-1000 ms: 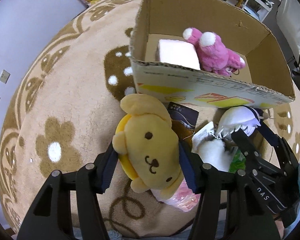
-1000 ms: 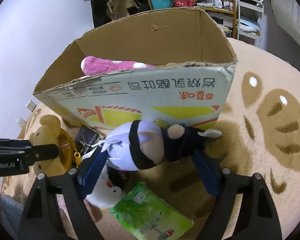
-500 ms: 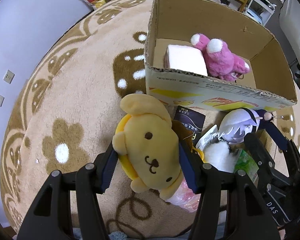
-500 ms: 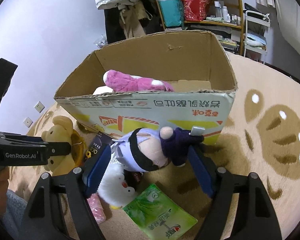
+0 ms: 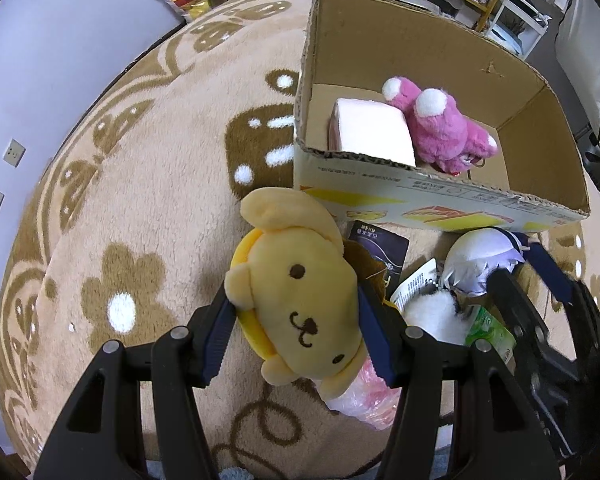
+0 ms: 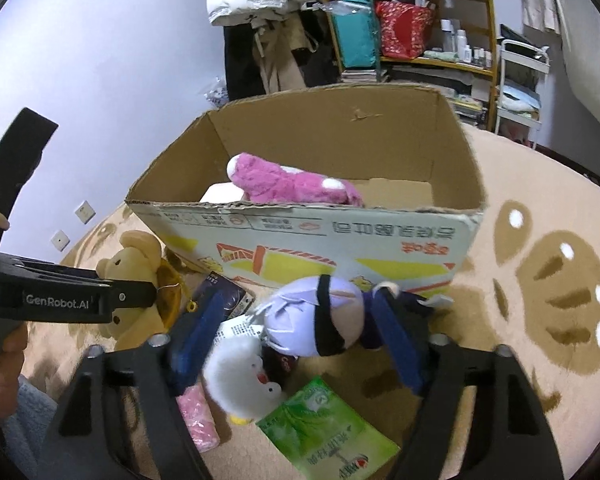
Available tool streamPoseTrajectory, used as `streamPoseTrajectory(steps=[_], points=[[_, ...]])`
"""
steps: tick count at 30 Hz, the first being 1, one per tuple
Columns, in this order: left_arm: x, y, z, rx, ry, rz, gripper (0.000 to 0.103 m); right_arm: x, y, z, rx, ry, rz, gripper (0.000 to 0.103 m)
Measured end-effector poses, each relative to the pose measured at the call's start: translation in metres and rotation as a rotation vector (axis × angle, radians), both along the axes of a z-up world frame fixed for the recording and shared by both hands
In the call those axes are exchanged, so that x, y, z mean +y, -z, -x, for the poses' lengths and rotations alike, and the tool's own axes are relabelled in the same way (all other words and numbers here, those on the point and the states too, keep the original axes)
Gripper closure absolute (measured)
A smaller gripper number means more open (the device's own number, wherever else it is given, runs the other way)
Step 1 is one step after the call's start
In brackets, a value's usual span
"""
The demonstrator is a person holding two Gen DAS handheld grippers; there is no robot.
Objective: Organize soft objects
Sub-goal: 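Lift the yellow dog and purple-haired doll and carry them over the box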
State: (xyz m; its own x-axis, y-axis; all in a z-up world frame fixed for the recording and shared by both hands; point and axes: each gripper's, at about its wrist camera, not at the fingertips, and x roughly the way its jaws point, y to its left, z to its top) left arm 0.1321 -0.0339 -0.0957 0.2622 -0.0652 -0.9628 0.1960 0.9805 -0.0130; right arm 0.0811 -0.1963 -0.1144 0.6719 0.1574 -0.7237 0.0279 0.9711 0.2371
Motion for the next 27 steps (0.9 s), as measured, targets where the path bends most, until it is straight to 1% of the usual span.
streamPoseTrajectory(steps=[6, 9, 14, 15, 16, 17, 19, 23, 25, 27], points=[[-0.002, -0.002, 0.001, -0.028, 0.012, -0.010, 0.045, 0.006, 0.004, -0.012, -0.005, -0.002, 0.046, 0.036], [-0.004, -0.001, 0.002, -0.036, 0.025, -0.023, 0.045, 0.009, 0.009, -0.017, 0.016, 0.004, 0.083, 0.034], [-0.004, 0.000, 0.002, -0.038, 0.023, -0.022, 0.045, 0.011, 0.019, -0.020, 0.055, 0.029, 0.149, 0.033], [-0.005, -0.001, 0.004, -0.042, 0.024, -0.022, 0.045, 0.012, 0.020, -0.020, 0.058, 0.031, 0.164, 0.035], [-0.004, -0.001, 0.004, -0.045, 0.025, -0.023, 0.045, 0.015, 0.020, -0.021, 0.059, 0.030, 0.192, 0.038], [-0.005, -0.001, 0.004, -0.047, 0.027, -0.024, 0.046, 0.017, 0.019, -0.020, 0.059, 0.027, 0.204, 0.039], [-0.004, -0.002, 0.006, -0.055, 0.030, -0.021, 0.046, 0.019, 0.019, -0.019, 0.051, 0.026, 0.225, 0.043], [-0.003, -0.007, 0.010, -0.069, 0.039, 0.013, 0.046, 0.018, 0.016, -0.013, 0.033, 0.045, 0.219, 0.046], [-0.002, -0.012, 0.014, -0.092, 0.047, 0.029, 0.046, 0.017, 0.011, -0.008, 0.020, 0.056, 0.219, 0.046], [-0.002, -0.017, 0.018, -0.123, 0.053, 0.028, 0.046, 0.015, 0.007, -0.004, 0.012, 0.062, 0.212, 0.046]])
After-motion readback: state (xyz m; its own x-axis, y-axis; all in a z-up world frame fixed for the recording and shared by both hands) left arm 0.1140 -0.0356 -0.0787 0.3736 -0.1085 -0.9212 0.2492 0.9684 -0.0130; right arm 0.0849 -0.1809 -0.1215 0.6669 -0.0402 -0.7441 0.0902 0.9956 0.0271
